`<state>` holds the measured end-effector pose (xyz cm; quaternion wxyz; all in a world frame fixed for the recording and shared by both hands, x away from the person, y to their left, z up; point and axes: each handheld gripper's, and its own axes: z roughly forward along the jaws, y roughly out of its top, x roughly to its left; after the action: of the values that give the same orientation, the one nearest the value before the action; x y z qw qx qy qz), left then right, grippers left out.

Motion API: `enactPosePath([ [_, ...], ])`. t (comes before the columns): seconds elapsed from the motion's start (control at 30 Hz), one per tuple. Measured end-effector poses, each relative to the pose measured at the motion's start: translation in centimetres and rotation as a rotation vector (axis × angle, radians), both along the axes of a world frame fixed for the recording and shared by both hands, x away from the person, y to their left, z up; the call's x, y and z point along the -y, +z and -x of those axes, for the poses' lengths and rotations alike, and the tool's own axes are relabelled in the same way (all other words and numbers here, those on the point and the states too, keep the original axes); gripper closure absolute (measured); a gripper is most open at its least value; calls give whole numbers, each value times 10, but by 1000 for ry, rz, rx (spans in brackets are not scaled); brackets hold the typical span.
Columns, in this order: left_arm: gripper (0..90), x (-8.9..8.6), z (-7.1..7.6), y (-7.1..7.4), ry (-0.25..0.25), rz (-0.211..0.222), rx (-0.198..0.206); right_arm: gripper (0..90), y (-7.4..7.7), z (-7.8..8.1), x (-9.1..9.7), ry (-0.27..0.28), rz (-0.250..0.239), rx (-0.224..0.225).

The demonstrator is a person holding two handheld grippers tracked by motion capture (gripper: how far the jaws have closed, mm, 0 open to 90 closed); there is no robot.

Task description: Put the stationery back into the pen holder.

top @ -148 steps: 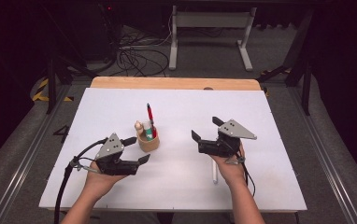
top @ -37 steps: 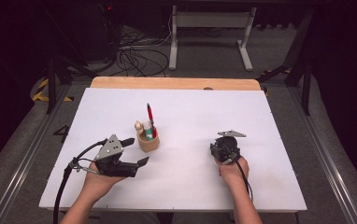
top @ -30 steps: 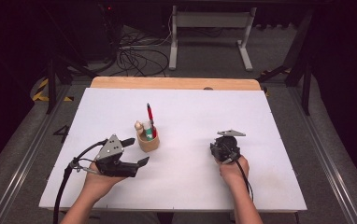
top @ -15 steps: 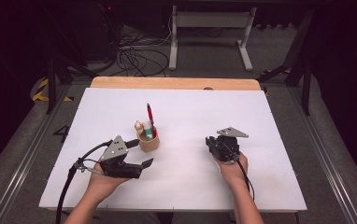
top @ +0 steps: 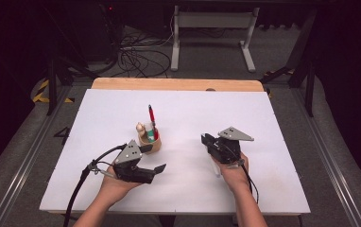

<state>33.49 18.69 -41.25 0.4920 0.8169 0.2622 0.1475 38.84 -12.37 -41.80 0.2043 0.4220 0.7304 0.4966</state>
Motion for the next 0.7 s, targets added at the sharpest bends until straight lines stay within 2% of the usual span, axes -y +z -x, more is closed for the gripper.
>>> enactPosePath([
  [0.33,193,28,-6,-8,-34,6,-24,795,6,5,-2,23,-18,57],
  [0.43,195,41,-10,-11,-45,24,-40,796,6,6,-2,27,-17,60],
  [0.7,203,82,-22,-19,-48,35,-57,795,7,7,-3,39,-19,76],
])
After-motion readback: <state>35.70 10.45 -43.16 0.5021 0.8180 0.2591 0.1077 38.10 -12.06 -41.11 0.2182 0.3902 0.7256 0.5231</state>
